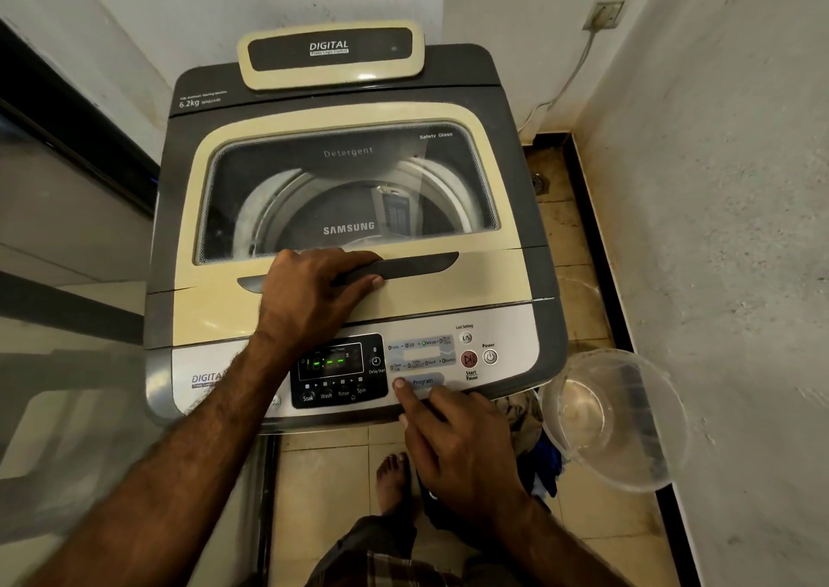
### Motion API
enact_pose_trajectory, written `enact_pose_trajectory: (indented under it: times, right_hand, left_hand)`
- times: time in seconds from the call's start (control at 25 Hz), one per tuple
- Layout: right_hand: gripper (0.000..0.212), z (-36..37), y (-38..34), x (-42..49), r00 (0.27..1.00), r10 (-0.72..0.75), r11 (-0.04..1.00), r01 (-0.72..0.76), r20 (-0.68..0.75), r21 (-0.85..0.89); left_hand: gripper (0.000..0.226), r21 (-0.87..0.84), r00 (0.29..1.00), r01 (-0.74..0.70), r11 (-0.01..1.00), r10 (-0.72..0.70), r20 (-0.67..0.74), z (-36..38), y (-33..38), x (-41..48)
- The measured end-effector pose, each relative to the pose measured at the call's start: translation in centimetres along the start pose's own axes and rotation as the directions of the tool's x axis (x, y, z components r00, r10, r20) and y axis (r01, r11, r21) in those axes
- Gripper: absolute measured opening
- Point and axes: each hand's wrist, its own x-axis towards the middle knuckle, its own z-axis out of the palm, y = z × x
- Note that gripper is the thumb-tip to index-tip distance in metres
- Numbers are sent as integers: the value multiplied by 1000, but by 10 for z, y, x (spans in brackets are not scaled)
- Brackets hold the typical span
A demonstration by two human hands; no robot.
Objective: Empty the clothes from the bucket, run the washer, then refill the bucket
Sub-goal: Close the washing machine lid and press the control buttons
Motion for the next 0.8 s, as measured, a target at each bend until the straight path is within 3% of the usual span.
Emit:
enact_pose_trajectory:
  times: [0.4,0.64,0.8]
  right_hand:
    - [39,7,-3,0,1000,-4,1000,4,-30,-18]
    - [40,1,0,-1,1000,29,996,-30,10,85]
    - [40,-13,20,-5,987,157,980,-152,-26,128]
  left_hand:
    - [42,-8,999,26,1000,-25,36,5,-7,-1]
    - [46,-12,998,31,999,-31,49,6,-7,-2]
    - [47,-14,997,36,999,-35,64,5,-7,-1]
